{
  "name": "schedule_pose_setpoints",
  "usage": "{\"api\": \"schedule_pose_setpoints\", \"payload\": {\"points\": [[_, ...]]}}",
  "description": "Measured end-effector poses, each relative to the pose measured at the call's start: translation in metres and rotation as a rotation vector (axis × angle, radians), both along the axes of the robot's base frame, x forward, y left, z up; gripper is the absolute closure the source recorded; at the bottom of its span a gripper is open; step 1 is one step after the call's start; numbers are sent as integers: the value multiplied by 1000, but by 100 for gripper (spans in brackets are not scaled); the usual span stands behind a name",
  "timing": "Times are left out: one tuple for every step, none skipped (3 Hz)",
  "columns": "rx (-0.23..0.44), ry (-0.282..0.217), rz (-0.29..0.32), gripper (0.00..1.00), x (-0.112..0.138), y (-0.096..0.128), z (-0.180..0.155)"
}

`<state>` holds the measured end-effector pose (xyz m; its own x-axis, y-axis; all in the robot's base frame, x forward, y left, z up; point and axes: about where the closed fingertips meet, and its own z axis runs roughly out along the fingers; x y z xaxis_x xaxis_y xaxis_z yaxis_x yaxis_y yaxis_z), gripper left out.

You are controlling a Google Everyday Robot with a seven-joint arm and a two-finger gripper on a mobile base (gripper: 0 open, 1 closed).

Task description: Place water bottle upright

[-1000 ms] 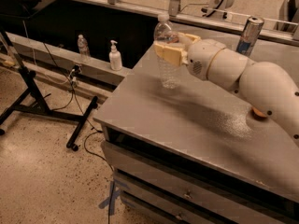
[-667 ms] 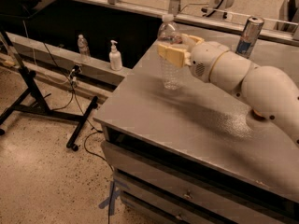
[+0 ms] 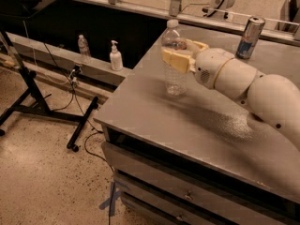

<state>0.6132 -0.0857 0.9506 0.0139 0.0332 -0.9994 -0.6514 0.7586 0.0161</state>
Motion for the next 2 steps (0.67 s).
{"api": "schedule_pose_setpoints", "payload": {"points": [[10, -3, 17, 100, -7, -3, -4], [10, -8, 37, 82, -13, -5, -7]]}}
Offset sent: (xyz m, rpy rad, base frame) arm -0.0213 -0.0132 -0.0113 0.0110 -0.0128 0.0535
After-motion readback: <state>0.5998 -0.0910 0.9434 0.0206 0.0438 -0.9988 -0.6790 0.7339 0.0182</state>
